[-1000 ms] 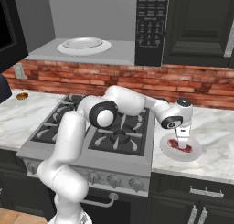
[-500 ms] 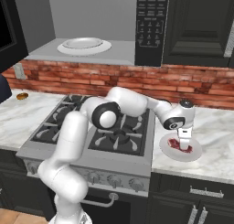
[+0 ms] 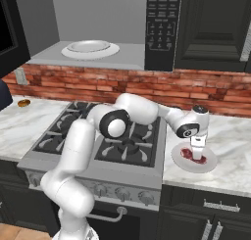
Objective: Pick the steak from the counter and place it in the microwave. Then turn on the microwave.
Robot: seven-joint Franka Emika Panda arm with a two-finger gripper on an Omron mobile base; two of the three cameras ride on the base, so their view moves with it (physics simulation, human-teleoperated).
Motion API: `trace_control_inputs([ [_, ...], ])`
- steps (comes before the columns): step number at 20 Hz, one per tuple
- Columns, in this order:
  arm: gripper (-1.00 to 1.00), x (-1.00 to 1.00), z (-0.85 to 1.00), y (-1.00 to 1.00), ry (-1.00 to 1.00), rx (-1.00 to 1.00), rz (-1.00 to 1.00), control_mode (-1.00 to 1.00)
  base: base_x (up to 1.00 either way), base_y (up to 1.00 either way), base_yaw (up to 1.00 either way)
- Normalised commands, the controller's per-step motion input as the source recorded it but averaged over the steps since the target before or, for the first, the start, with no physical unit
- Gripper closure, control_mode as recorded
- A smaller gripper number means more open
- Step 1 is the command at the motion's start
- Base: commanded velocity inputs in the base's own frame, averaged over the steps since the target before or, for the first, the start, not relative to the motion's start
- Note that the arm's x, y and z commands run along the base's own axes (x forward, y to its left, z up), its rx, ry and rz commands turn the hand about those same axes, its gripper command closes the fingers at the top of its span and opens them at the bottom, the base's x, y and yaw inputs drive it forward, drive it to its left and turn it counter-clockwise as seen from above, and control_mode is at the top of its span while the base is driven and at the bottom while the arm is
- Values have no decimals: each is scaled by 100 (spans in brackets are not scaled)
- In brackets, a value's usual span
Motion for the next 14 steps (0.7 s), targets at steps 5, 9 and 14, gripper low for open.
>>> trace_control_inputs([
  [5, -100, -5, 0, 0, 7, 2, -8, -100, 0, 0, 0],
  [9, -100, -9, 0, 0, 7, 5, -9, -100, 0, 0, 0],
  [14, -100, -8, 0, 0, 4, 6, -9, -100, 0, 0, 0],
])
